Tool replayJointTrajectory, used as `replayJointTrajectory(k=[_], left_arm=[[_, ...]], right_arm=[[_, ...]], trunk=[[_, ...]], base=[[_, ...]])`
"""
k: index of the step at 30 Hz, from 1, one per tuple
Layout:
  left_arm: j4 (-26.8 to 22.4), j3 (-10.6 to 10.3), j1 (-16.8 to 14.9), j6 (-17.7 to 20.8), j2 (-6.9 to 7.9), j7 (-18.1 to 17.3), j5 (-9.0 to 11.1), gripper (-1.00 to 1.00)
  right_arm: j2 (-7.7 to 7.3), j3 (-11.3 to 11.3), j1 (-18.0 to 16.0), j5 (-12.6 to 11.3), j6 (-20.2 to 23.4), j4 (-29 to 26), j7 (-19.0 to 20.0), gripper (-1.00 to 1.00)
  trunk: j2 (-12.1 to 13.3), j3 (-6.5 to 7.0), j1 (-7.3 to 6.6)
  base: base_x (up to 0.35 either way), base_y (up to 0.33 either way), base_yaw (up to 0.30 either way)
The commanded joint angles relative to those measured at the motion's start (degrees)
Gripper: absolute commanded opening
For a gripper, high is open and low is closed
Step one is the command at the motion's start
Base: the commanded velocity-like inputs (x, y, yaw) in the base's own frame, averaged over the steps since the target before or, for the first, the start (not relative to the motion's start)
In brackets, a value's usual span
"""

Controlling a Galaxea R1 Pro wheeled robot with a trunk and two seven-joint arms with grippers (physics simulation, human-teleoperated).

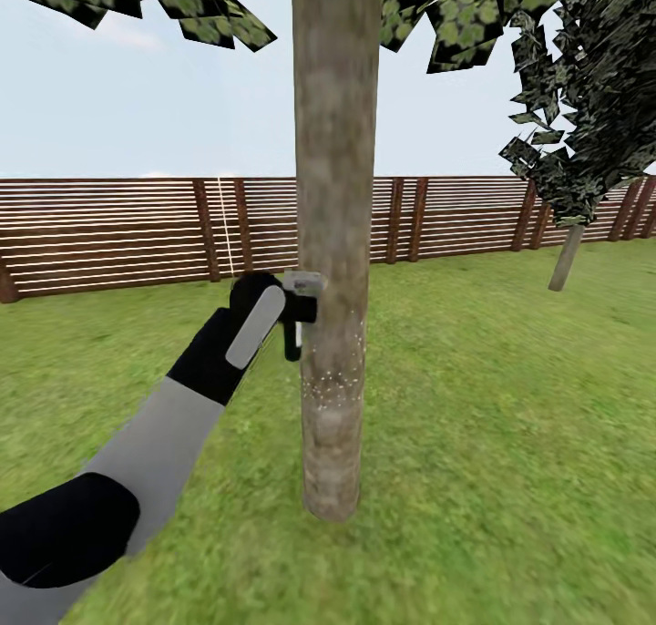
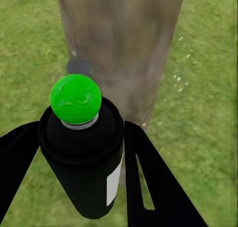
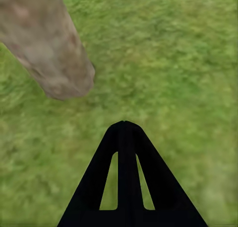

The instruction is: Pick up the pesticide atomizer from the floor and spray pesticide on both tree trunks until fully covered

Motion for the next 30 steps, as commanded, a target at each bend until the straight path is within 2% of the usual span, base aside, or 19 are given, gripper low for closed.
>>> replayJointTrajectory(k=[1,2,3,6,7,10,11,13,16,21,25,30], left_arm=[[0.06,-0.07,-1.6,0.13,-0.23,2.83,3.29,-1.0],[0.06,-0.11,-3.01,0.13,-0.36,5.32,6.39,-1.0],[0.02,-0.16,-3.74,0.13,-0.4,6.97,8.47,-1.0],[-0.24,-0.47,-4.78,0.13,-0.47,10.98,14.13,-1.0],[-0.42,-0.62,-4.88,0.13,-0.48,11.62,15.15,-1.0],[-0.56,-0.93,-4.53,0.13,-0.47,12.04,15.81,-1.0],[-0.58,-1.87,-4.01,0.13,-0.42,11.9,15.86,-1.0],[-0.65,-5.78,-0.81,0.13,-0.18,11.71,15.88,-1.0],[-1.53,-8.86,5.58,0.13,0.02,11.83,15.81,-1.0],[-2.12,-9.46,10.92,-1.08,0.3,11.71,15.53,-1.0],[-2.42,-9.55,13.5,-2.87,0.46,10.61,15.47,-1.0],[-2.39,-9.49,14.45,-3.73,0.97,9.2,15.44,-1.0]], right_arm=[[0.02,0.42,-0.05,-0.44,-0.22,0.14,-0.34,-1.0],[0.05,0.43,-0.05,-0.44,-0.26,0.22,-0.34,-1.0],[0.07,0.44,-0.05,-0.44,-0.25,0.24,-0.34,-1.0],[0.09,0.45,-0.05,-0.44,-0.23,0.28,-0.34,-1.0],[0.1,0.45,-0.05,-0.44,-0.22,0.29,-0.34,-1.0],[0.16,0.45,-0.05,-0.43,-0.27,0.28,-0.34,-1.0],[0.15,0.45,-0.05,-0.39,-0.28,0.28,-0.34,-1.0],[0.14,0.45,-0.05,-0.36,-0.29,0.28,-0.34,-1.0],[0.16,0.45,-0.05,-0.35,-0.28,0.28,-0.34,-1.0],[0.12,0.45,-0.05,-0.34,-0.29,0.28,-0.34,-1.0],[0.12,0.45,-0.05,-0.27,-0.29,0.28,-0.34,-1.0],[0.1,0.45,-0.05,-0.26,-0.29,0.28,-0.34,-1.0]], trunk=[[-0.13,-0.15,0.04],[-0.13,-0.15,0.04],[-0.13,-0.15,0.04],[-0.13,-0.15,0.04],[-0.13,-0.15,0.04],[-0.13,-0.15,0.04],[-0.13,-0.15,0.04],[-0.13,-0.15,0.04],[-0.13,-0.15,0.04],[-0.13,-0.15,0.04],[-0.13,-0.15,0.04],[-0.13,-0.15,0.04]], base=[[0.0,0.0,0.0],[0.0,0.0,0.0],[0.0,0.0,0.0],[0.0,0.0,0.0],[0.0,0.0,0.0],[0.0,0.0,0.0],[0.0,0.0,0.0],[0.0,0.0,0.0],[0.0,0.0,0.0],[0.0,0.0,0.0],[0.0,0.0,0.0],[0.0,0.157,-0.08]])
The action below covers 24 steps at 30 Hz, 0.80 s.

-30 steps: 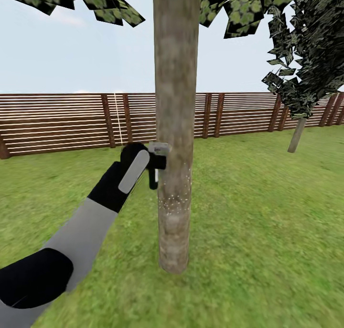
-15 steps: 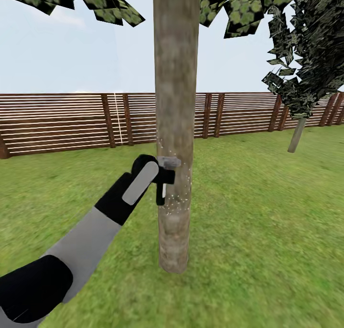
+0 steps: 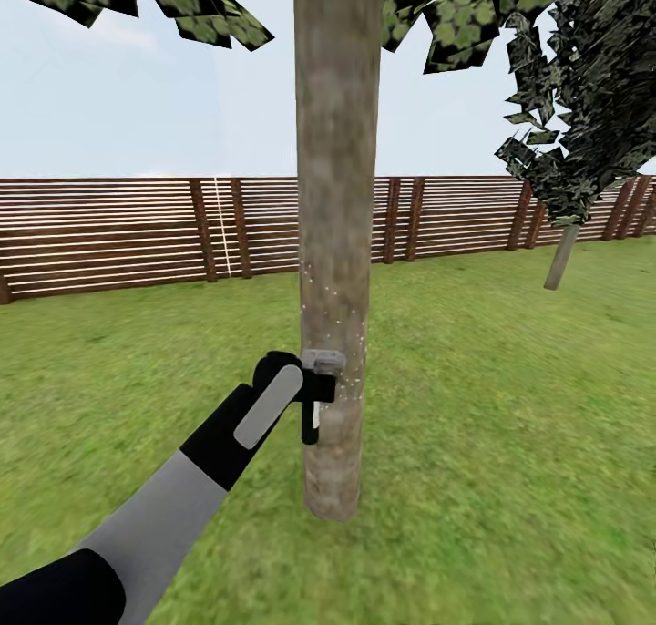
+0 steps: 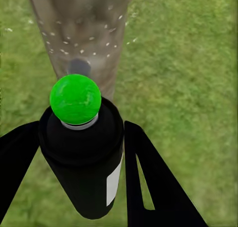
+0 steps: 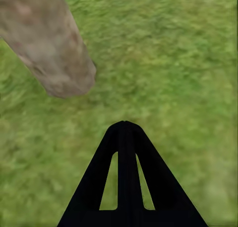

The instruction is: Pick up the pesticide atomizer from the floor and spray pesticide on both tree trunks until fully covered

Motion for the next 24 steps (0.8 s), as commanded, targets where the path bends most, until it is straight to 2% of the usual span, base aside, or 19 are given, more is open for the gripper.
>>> replayJointTrajectory(k=[1,5,12,24], left_arm=[[-0.03,-0.05,0.2,-0.07,0.3,0.49,0.61,-1.0],[0.24,-0.04,1.09,-0.99,0.48,-0.5,0.56,-1.0],[0.68,0.04,1.86,-1.53,0.76,-0.85,0.62,-1.0],[3.18,0.37,1.88,-1.54,0.77,-0.81,0.73,-1.0]], right_arm=[[-0.05,0.38,-0.06,-0.43,-0.25,0.01,-0.34,-1.0],[-0.05,0.38,-0.06,-0.43,-0.25,0.01,-0.34,-1.0],[-0.05,0.38,-0.06,-0.43,-0.25,0.01,-0.34,-1.0],[-0.05,0.38,-0.06,-0.43,-0.25,0.01,-0.34,-1.0]], trunk=[[-0.14,-0.14,0.04],[-0.14,-0.14,0.04],[-0.14,-0.14,0.04],[-0.14,-0.14,0.04]], base=[[0.0,0.302,-0.241],[0.0,0.321,-0.255],[0.0,0.331,-0.099],[0.0,0.334,-0.238]])
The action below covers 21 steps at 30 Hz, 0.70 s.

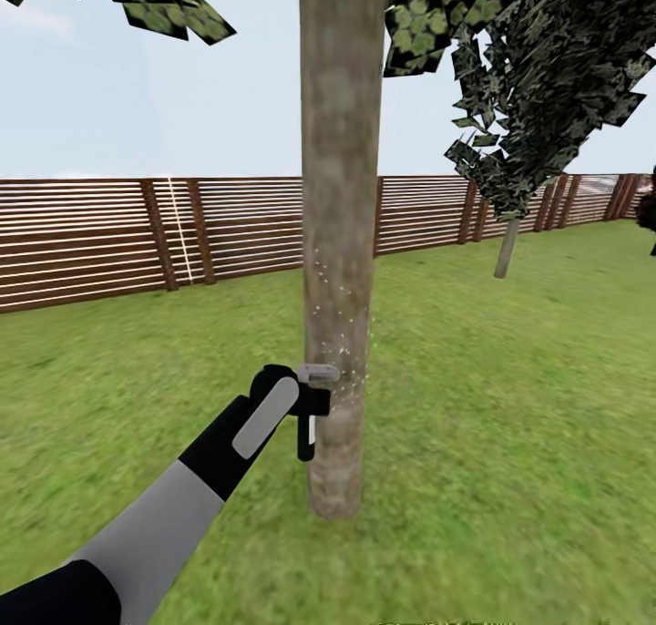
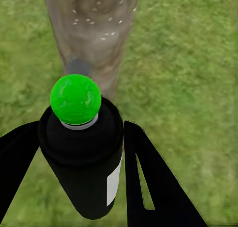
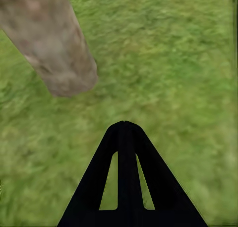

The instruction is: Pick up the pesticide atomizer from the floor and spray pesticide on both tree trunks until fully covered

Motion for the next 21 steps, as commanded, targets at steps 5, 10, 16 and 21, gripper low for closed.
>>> replayJointTrajectory(k=[5,10,16,21], left_arm=[[2.27,-0.07,-0.06,0.01,0.03,0.59,0.41,-1.0],[3.33,-0.13,0.02,-1.06,0.1,0.56,0.31,-1.0],[3.33,-0.13,1.51,-1.73,0.14,0.5,0.3,-1.0],[3.39,-0.13,1.77,-2.86,0.48,0.48,0.3,-1.0]], right_arm=[[-0.04,0.37,-0.06,-0.42,-0.25,-0.01,-0.34,-1.0],[-0.11,0.35,-0.06,-0.49,-0.25,-0.29,-0.34,-1.0],[-0.13,0.28,-0.06,-0.51,-0.31,-0.41,-0.34,-1.0],[-0.13,0.28,-0.06,-0.51,-0.31,-0.43,-0.34,-1.0]], trunk=[[-0.14,-0.14,0.04],[-0.14,-0.14,0.04],[-0.14,-0.14,0.04],[-0.14,-0.14,0.04]], base=[[0.0,0.335,-0.243],[0.039,0.335,-0.245],[0.007,0.335,-0.245],[-0.065,0.335,-0.245]])
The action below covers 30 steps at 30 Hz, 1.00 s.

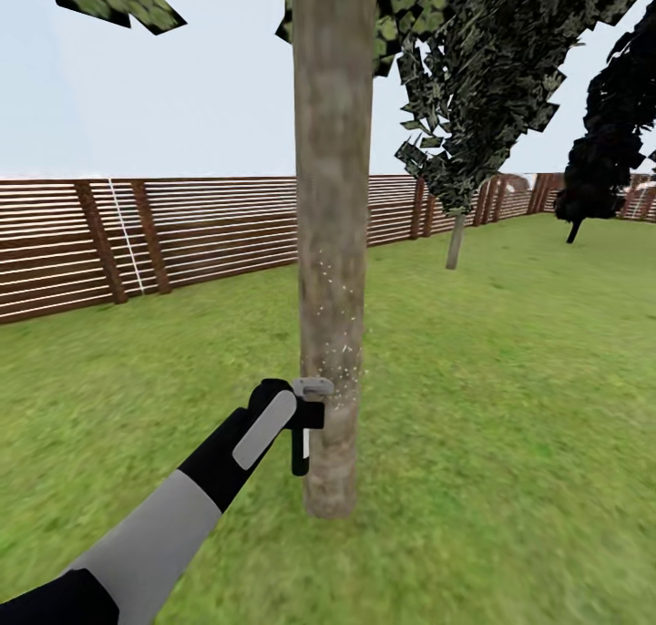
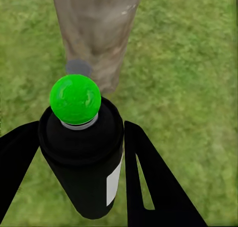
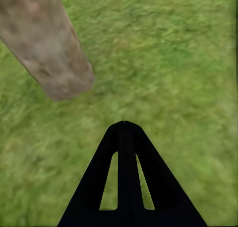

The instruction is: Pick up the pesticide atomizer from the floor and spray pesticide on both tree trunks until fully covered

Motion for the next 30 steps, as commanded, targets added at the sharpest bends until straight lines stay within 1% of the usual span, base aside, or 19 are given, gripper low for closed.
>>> replayJointTrajectory(k=[1,21,30], left_arm=[[-0.08,-0.09,-0.04,-0.03,0.14,0.63,0.58,-1.0],[0.8,-0.08,-0.04,-0.17,0.21,0.55,0.58,-1.0],[0.81,-0.08,-0.04,-0.23,0.21,0.55,0.58,-1.0]], right_arm=[[-0.04,0.36,-0.06,-0.41,-0.23,0.01,-0.34,-1.0],[-0.04,0.36,-0.06,-0.41,-0.19,0.09,-0.34,-1.0],[-0.02,0.36,-0.06,-0.41,-0.18,0.09,-0.34,-1.0]], trunk=[[-0.14,-0.14,0.03],[-0.14,-0.14,0.03],[-0.14,-0.14,0.03]], base=[[-0.036,0.336,-0.245],[-0.002,0.344,-0.245],[0.0,0.35,-0.119]])
